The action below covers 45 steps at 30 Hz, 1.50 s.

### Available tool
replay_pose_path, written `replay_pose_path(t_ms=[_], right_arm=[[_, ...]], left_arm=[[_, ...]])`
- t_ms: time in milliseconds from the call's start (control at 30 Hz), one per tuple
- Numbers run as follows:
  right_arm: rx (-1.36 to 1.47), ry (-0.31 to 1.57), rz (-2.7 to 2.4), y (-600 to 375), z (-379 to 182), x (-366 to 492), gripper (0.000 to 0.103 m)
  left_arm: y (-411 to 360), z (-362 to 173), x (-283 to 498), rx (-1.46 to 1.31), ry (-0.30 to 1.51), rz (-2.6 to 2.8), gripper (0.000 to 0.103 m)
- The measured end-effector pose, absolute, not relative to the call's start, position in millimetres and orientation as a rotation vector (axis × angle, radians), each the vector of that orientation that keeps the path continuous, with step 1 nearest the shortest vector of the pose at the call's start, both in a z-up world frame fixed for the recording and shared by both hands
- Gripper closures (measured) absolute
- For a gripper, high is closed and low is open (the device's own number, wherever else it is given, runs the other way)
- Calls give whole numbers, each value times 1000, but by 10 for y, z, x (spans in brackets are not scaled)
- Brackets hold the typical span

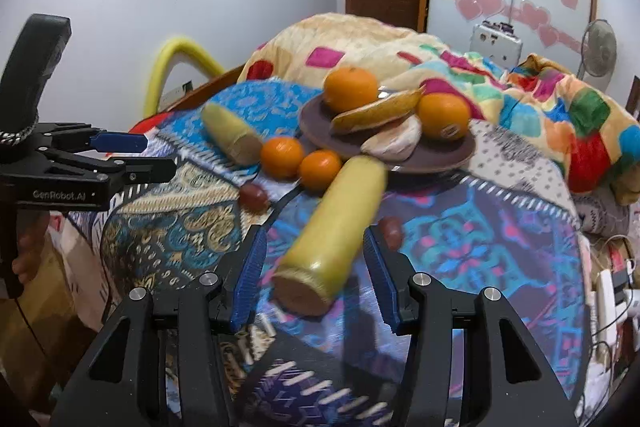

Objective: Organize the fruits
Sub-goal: 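Move the right tool to the yellow gourd and close on it, then lift the yellow gourd with the right tool and lay it on the plate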

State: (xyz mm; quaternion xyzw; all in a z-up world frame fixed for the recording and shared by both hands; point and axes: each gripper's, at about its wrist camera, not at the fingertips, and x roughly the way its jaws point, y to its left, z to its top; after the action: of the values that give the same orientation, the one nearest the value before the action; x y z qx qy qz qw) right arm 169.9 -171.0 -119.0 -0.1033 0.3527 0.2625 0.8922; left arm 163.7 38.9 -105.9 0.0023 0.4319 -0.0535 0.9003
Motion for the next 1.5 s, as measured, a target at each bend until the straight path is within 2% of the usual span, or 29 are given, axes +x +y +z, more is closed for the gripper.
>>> replay_pose_path(t_ms=[300, 533, 1000, 1333, 1433, 1500], right_arm=[[-199, 772, 549, -1762, -1284, 1796, 54], [-244, 787, 540, -2006, -1222, 1634, 69], [-201, 892, 635, -1960, -1211, 1913, 67], [-220, 877, 673, -1756, -1277, 2083, 68], [-238, 854, 675, -1717, -1283, 2070, 68], [-240, 845, 674, -1718, -1276, 2052, 68]], left_arm=[[145, -1127, 1555, 56, 893, -195, 37], [-116, -1162, 1621, 93, 873, -239, 37], [-281, -1263, 1872, 119, 892, -223, 38], [-340, -1288, 1977, 107, 898, -262, 50], [-365, -1280, 2005, 102, 898, -269, 58], [-372, -1280, 2010, 104, 897, -268, 68]])
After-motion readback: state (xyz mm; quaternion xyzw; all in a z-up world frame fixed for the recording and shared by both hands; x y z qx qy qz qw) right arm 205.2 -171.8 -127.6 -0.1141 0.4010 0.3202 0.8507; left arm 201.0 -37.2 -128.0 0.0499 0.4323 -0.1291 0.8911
